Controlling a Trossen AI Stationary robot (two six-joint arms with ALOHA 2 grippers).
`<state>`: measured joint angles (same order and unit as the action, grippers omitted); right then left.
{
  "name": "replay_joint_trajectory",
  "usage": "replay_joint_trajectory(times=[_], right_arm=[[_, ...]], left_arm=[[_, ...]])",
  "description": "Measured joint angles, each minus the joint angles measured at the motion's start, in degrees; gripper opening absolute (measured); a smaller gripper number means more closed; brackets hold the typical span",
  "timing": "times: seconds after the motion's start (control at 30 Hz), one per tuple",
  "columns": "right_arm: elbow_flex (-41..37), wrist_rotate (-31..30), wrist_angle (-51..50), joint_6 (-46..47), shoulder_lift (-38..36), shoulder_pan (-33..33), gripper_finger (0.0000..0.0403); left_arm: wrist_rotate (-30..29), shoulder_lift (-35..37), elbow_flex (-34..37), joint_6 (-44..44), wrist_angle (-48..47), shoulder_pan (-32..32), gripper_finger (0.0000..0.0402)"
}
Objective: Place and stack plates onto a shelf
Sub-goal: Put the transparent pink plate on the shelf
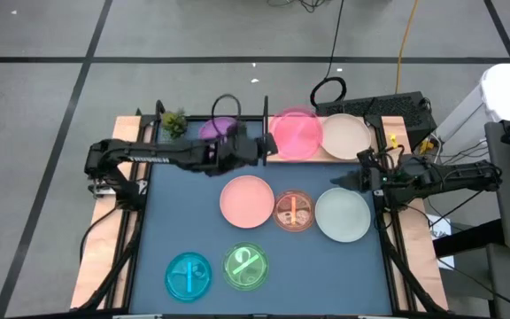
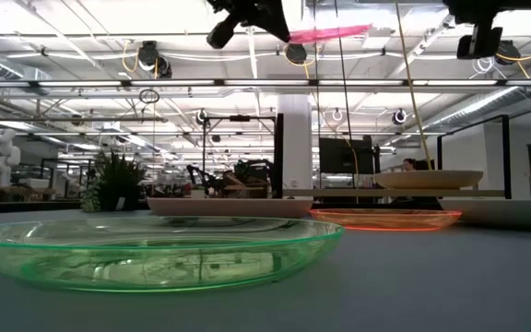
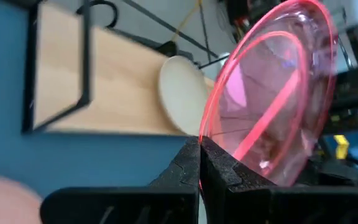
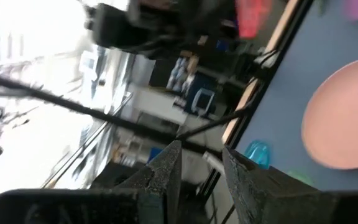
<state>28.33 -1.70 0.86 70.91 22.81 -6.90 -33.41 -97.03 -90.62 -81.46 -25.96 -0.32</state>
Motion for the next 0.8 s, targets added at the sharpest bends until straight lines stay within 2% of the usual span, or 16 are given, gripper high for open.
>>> replay_joint_trajectory(times=[0.13, 0.37, 0.6, 0.8], right_arm=[[0.01, 4.90, 0.14, -0.78, -1.18, 0.00, 0.0100], [0.01, 9.85, 0.18, -1.16, -2.41, 0.00, 0.0100], [0.00, 13.02, 0.28, -1.81, -2.39, 0.02, 0.0100], [-0.01, 14.03, 1.03, -2.21, -2.58, 0.02, 0.0100]], left_arm=[[-5.63, -0.02, 5.28, -9.23, 4.06, -3.63, 0.0000], [-13.56, -1.57, 12.20, -21.39, 12.28, -8.48, 0.0000], [-17.24, -10.07, 9.85, -28.68, 19.27, -11.06, 0.0000], [-19.01, -18.05, 5.43, -38.56, 20.00, -12.57, 0.0000]])
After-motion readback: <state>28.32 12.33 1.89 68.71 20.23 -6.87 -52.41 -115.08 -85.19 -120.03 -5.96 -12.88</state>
